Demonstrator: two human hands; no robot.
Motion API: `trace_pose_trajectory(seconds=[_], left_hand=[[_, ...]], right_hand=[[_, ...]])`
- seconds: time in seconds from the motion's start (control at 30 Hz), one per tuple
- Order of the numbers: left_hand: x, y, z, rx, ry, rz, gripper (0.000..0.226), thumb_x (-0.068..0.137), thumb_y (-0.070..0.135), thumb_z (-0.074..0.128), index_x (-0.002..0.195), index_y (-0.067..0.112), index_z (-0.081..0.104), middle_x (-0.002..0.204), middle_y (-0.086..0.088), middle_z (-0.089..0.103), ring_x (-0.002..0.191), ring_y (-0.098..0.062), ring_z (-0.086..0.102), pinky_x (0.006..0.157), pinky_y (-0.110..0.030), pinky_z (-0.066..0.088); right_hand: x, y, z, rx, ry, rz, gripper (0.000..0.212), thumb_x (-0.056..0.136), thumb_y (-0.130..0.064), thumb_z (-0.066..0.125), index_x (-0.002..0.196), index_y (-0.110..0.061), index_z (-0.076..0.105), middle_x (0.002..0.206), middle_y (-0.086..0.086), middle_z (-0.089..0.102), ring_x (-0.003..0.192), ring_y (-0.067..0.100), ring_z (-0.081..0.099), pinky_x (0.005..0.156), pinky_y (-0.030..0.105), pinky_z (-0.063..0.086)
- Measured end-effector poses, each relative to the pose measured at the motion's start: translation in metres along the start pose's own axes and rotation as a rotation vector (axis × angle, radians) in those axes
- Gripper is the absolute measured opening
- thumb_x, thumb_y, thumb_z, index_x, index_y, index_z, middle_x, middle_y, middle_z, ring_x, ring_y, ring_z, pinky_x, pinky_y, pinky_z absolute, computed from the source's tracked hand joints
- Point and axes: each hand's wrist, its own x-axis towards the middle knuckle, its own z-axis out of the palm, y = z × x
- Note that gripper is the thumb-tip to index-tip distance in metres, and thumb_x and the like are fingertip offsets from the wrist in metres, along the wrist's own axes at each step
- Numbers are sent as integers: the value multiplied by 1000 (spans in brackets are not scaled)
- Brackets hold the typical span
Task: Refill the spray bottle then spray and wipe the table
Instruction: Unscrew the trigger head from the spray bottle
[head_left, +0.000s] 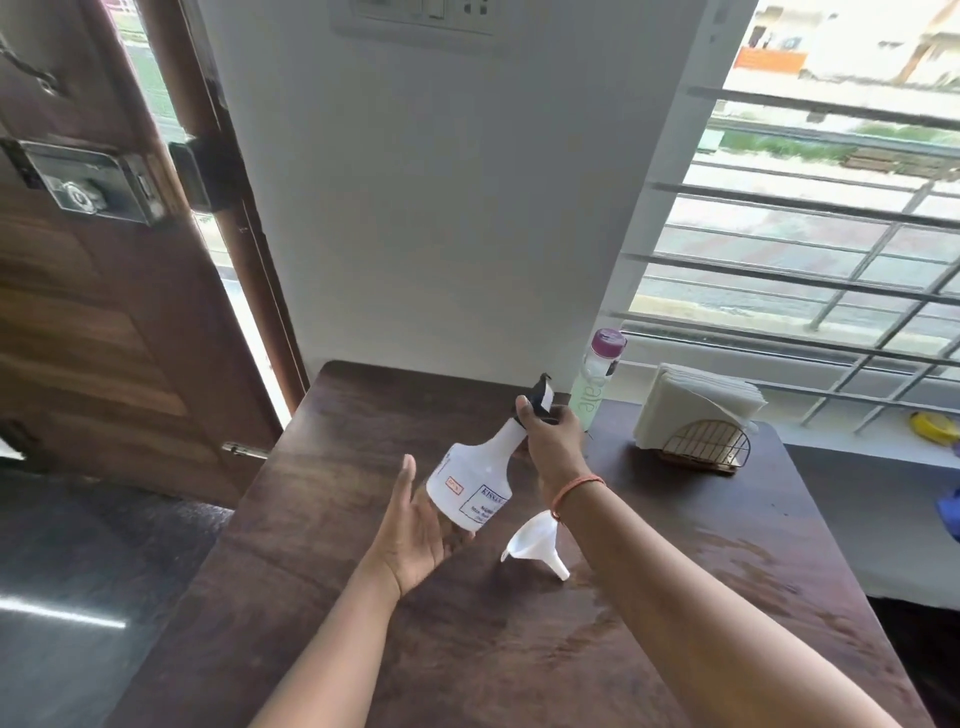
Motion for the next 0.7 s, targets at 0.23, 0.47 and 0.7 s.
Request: trace_pose_trajectory(seconds=[0.23, 0.47, 0.7], left_hand=[[0, -1, -2, 134, 96, 66, 81, 78, 75, 54, 131, 14, 56, 104, -8, 67, 76, -17, 62, 64, -29, 46], [-4, 8, 0, 78, 113, -158, 89, 76, 82, 29, 107, 7, 66, 82, -11, 61, 55, -20, 45, 57, -30, 38], [-4, 11, 0, 134, 92, -108, 78, 87, 69, 41, 124, 4, 64, 106, -17, 68, 79, -25, 63, 69, -36, 49]], right_hand=[[-3, -2, 3, 22, -26, -30, 33, 79, -32, 78, 98, -11, 60, 98, 12, 69, 86, 26, 71, 70, 38, 61], [-10, -24, 3, -20, -252, -114, 21, 87, -23, 72, 97, -9, 59, 84, 7, 69, 63, 13, 64, 61, 30, 54], [-19, -24, 4, 64, -245, -90, 21, 91, -24, 67, 102, -11, 55, 94, 9, 66, 86, 25, 69, 72, 44, 61]])
